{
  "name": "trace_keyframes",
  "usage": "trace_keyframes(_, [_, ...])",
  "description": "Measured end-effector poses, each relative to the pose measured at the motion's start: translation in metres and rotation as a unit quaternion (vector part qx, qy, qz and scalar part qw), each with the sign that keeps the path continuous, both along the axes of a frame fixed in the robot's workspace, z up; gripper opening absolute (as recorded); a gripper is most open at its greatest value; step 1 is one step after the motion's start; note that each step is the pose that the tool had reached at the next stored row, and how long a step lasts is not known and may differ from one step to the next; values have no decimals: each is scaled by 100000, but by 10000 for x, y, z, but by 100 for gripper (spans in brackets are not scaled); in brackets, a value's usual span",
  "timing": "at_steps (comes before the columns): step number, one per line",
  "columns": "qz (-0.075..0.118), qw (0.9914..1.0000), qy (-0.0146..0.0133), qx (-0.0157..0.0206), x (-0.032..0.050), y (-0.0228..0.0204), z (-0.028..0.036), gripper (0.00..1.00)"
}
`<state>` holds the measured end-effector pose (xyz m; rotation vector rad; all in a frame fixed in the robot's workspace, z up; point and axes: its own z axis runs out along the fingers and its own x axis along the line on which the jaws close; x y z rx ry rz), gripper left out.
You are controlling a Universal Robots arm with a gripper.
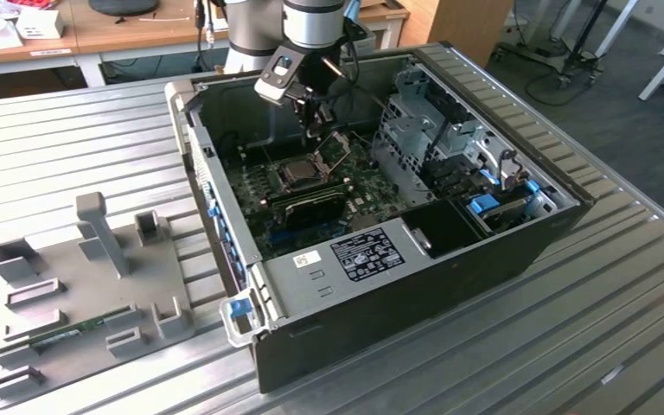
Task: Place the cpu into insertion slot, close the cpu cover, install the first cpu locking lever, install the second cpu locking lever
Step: 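Close the cpu cover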
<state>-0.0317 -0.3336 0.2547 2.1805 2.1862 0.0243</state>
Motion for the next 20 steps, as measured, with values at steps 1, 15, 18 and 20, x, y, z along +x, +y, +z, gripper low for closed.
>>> trace_keyframes(1, [-3, 100000, -2, 1, 0, 0, 0, 10])
trace_keyframes(15, [-8, 100000, 0, -1, 137, 0, 1, 10])
trace_keyframes(18, [0, 100000, -2, 2, 138, 0, 16, 10])
trace_keyframes(20, [0, 100000, -5, 10, 138, 0, 16, 10])
